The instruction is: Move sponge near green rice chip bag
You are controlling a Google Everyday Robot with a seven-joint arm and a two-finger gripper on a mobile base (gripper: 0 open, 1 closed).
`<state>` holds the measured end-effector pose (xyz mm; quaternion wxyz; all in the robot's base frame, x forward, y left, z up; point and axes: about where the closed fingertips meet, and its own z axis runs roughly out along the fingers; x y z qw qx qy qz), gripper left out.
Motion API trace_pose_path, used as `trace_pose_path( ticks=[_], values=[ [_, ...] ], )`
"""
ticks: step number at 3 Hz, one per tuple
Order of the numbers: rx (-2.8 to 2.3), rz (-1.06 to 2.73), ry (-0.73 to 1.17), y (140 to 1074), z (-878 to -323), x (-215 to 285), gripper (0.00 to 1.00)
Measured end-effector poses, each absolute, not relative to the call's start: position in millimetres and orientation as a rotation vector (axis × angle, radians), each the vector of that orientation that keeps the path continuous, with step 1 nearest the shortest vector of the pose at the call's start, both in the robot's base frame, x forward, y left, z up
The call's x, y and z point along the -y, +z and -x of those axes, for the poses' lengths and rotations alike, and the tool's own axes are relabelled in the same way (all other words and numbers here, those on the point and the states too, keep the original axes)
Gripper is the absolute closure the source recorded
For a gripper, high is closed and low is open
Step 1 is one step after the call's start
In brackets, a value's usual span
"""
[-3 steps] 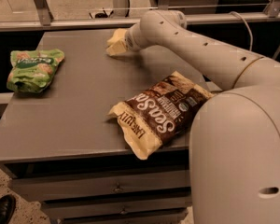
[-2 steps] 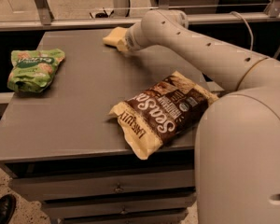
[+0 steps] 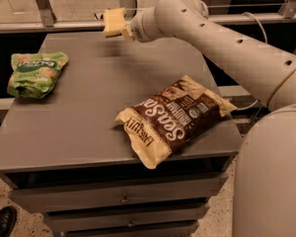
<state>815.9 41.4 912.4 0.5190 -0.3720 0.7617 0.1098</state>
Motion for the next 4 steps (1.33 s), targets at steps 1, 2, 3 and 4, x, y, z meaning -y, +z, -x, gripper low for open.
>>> trace_pose_path(
  ticks=[1,2,3,4],
  values=[
    [-1.786,0.991,0.328,921,-785,-58,1.00],
    [-1.763,1.130,0.413,910,-749,-87,1.00],
    [-1.757,1.274,0.487,893,-715,-112,1.00],
    [-1.771,1.381,0.544,874,-691,-124,1.00]
  ],
)
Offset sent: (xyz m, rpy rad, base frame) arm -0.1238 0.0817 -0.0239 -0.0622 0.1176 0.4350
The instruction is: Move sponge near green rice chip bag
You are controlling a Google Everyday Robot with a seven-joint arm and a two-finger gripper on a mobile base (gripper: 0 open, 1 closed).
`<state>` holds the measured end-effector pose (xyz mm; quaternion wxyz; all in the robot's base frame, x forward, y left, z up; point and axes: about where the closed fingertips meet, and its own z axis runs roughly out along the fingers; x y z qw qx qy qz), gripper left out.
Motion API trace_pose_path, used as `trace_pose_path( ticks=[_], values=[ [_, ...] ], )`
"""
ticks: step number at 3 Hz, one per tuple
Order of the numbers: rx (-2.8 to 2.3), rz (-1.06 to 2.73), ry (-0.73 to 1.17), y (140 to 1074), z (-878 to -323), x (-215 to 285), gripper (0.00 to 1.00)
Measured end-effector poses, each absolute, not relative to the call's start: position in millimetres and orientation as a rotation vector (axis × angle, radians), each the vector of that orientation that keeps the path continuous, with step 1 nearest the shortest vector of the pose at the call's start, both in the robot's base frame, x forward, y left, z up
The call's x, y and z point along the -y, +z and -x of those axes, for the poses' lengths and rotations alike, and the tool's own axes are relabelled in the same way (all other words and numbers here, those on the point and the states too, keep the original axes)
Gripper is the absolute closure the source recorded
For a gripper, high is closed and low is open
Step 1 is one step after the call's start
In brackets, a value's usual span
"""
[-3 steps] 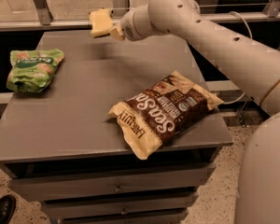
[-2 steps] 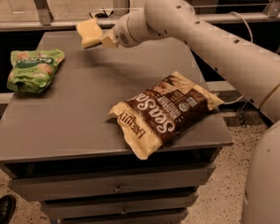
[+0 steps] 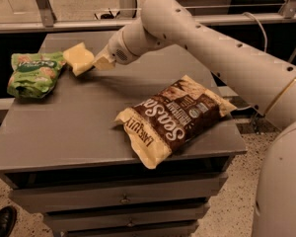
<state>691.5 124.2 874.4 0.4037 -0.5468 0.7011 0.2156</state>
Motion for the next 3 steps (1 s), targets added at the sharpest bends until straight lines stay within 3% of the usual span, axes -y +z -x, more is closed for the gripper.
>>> trace_pose_path(
  ticks=[1,2,3],
  values=[
    [-1.773,1.466,0.591,865,-673,-132,0.83],
    [-1.763,1.521,0.626,862,-660,-138,0.59],
    [-1.751,1.561,0.647,863,-651,-143,0.28]
  ],
)
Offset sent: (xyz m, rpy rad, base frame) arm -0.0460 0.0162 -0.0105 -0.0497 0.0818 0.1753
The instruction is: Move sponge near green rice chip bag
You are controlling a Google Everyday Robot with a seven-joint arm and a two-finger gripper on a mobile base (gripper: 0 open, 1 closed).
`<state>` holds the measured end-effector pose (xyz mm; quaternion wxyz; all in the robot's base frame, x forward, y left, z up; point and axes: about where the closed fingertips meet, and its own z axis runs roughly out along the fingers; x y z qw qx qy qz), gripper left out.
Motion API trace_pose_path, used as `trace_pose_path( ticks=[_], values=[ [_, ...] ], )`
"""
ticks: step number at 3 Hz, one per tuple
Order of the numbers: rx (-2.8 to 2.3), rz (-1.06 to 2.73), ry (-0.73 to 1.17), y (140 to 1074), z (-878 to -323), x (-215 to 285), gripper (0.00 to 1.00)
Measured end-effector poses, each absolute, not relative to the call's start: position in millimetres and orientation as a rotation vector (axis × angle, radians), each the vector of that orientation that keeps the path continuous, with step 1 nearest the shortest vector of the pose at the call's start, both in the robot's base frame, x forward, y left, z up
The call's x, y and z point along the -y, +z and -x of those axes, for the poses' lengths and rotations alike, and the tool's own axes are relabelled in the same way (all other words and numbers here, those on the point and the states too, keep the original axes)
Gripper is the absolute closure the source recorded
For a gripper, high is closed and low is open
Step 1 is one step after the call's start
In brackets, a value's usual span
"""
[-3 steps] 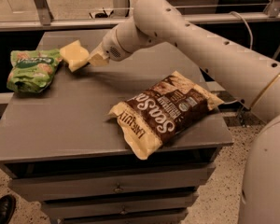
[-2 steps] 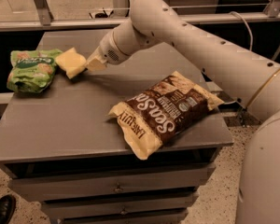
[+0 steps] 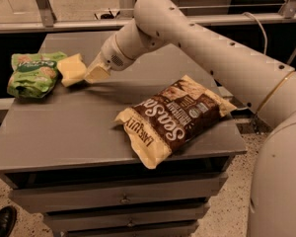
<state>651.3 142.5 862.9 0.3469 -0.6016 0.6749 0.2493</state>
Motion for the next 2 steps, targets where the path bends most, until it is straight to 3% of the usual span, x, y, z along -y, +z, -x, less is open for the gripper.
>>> trace_pose_path(
  ticks=[1,2],
  values=[
    [-1.753,1.562,0.632,867,-651,-136,0.00],
    [-1.785,1.505,0.561,879,-661,-105,0.00]
  ],
)
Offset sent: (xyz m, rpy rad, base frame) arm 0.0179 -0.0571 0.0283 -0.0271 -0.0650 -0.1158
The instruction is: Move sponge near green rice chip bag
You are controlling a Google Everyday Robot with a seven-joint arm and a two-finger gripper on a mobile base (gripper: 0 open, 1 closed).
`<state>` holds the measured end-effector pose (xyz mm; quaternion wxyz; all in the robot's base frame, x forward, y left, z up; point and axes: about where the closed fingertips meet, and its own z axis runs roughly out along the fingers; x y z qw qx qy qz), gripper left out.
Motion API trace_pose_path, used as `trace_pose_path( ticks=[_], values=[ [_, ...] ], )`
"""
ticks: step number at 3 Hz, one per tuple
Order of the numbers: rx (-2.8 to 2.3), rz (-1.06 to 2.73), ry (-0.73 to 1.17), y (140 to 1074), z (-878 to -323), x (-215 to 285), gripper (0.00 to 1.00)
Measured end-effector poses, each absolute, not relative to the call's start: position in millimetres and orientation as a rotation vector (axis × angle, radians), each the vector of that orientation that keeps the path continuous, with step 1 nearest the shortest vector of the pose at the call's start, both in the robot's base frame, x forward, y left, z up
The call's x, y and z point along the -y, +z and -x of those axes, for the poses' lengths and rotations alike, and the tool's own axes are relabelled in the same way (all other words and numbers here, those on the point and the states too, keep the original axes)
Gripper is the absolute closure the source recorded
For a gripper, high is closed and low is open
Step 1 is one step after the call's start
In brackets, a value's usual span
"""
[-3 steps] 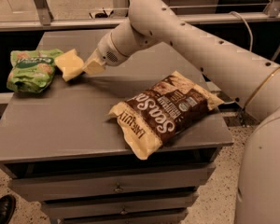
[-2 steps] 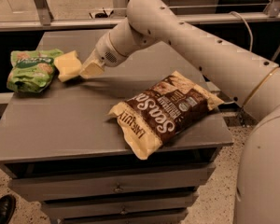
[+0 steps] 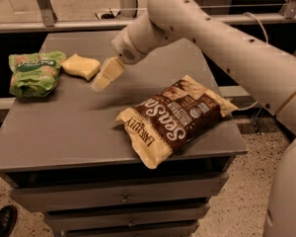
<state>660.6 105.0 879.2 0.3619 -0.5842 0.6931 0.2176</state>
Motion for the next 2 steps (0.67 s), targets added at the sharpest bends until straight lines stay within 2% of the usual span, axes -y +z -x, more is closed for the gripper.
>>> trace_pose_path(
  ticks=[2],
  values=[
    [-1.798,1.350,0.491,903,-668,-41,0.00]
  ],
)
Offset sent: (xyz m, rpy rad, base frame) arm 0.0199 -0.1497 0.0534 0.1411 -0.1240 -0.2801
